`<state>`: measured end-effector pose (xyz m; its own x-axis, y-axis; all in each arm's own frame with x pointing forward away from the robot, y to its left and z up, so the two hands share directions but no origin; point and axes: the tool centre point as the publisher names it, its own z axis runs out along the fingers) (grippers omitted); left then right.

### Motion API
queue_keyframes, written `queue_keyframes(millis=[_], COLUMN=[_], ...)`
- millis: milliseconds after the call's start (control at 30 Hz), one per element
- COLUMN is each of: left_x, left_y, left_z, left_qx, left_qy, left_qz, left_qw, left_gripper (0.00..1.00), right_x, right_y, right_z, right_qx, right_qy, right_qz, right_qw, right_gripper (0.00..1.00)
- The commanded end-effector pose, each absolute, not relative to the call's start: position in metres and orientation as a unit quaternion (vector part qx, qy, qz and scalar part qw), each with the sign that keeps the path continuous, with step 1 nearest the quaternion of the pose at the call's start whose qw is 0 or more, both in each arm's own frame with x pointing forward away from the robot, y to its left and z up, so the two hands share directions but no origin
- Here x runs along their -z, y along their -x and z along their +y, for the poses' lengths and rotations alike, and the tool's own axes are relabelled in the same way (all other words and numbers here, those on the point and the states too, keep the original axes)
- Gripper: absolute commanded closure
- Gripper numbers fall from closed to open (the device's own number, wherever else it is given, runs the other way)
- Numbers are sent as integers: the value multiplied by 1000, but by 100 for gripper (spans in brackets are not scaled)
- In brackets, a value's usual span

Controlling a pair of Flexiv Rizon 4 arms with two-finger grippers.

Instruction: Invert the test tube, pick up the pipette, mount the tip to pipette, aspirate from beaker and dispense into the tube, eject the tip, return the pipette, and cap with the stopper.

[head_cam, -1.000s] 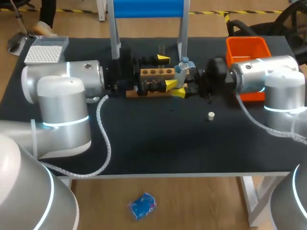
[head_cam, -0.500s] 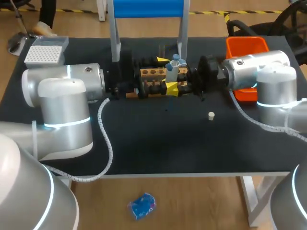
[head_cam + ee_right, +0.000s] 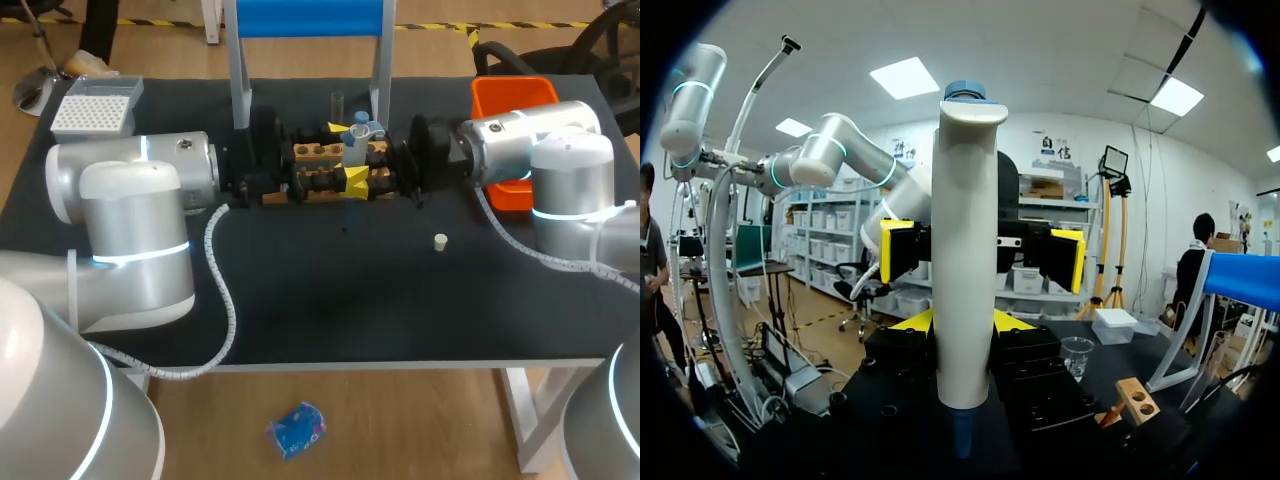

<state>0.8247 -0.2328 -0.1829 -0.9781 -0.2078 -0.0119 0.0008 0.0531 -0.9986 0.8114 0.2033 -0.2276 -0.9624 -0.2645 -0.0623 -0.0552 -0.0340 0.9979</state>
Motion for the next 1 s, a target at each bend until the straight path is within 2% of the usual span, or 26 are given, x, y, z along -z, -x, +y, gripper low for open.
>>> queue_keyframes(millis=[33, 233, 267, 300, 367, 467, 567, 600, 633, 900, 933, 967, 1000], left_x=[184, 184, 184, 184, 184, 184, 185, 185, 185, 185, 185, 185, 184], left_y=[-824, -825, -825, -825, -825, -825, -825, -825, -825, -824, -824, -824, -824], left_z=[-234, -234, -234, -234, -234, -234, -235, -235, -235, -235, -235, -235, -234], left_qx=[686, 687, 687, 687, 687, 688, 688, 688, 688, 690, 690, 691, 691], left_qy=[73, 74, 74, 75, 75, 75, 73, 72, 71, 67, 67, 68, 69], left_qz=[720, 719, 719, 719, 718, 718, 718, 718, 718, 717, 717, 716, 715], left_qw=[79, 79, 79, 79, 79, 78, 77, 75, 74, 68, 69, 70, 75], left_gripper=[19, 28, 36, 50, 57, 60, 81, 94, 100, 100, 100, 100, 100], right_x=[228, 228, 228, 228, 228, 228, 229, 229, 229, 230, 229, 229, 229], right_y=[-812, -812, -812, -812, -812, -812, -811, -811, -811, -812, -811, -811, -811], right_z=[203, 202, 202, 202, 202, 202, 202, 202, 201, 200, 200, 200, 200], right_qx=[711, 712, 712, 712, 712, 712, 712, 711, 711, 710, 711, 711, 710], right_qy=[-116, -116, -116, -116, -115, -116, -115, -115, -115, -112, -106, -104, -104], right_qz=[-690, -689, -689, -688, -688, -689, -689, -689, -689, -691, -691, -691, -691], right_qw=[74, 75, 75, 75, 74, 75, 76, 76, 76, 76, 77, 79, 79], right_gripper=[100, 100, 100, 100, 100, 100, 100, 100, 100, 100, 87, 0, 0])
